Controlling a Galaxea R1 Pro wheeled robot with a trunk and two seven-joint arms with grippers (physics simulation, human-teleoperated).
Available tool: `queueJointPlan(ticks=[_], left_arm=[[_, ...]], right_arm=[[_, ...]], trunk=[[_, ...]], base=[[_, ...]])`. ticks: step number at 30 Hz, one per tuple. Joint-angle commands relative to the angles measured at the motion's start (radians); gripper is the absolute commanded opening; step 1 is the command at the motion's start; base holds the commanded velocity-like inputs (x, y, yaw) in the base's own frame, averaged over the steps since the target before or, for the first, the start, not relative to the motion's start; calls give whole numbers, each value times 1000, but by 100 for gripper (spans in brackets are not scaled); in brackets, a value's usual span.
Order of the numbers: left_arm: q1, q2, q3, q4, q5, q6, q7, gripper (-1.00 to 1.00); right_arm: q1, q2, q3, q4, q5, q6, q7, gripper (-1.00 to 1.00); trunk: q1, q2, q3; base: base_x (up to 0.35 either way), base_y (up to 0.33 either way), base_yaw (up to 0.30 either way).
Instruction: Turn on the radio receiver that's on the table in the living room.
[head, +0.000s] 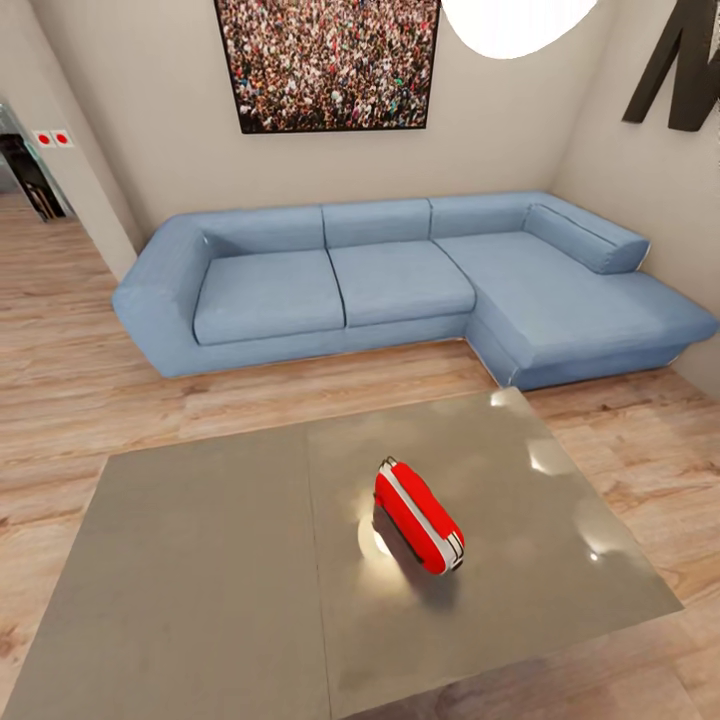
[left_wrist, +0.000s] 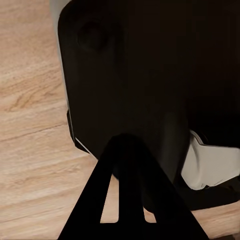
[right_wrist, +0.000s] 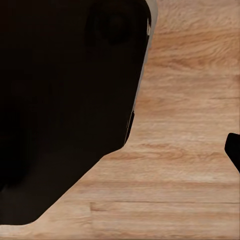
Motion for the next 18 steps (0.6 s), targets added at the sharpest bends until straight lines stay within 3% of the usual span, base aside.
queueJointPlan(ticks=[1, 11, 18], left_arm=[[1, 0, 0, 0, 0, -2, 0, -100], [40, -1, 1, 1, 3, -41, 6, -100], [62, -1, 2, 1, 19, -74, 6, -100]], right_arm=[[0, 0, 0, 1, 0, -1, 0, 100], [0, 4, 0, 53, -6, -4, 0, 100], [0, 3, 0, 57, -65, -4, 0, 100]], trunk=[[0, 0, 2], [0, 0, 18], [0, 0, 29]], base=[[0, 0, 0], [0, 0, 0], [0, 0, 0]])
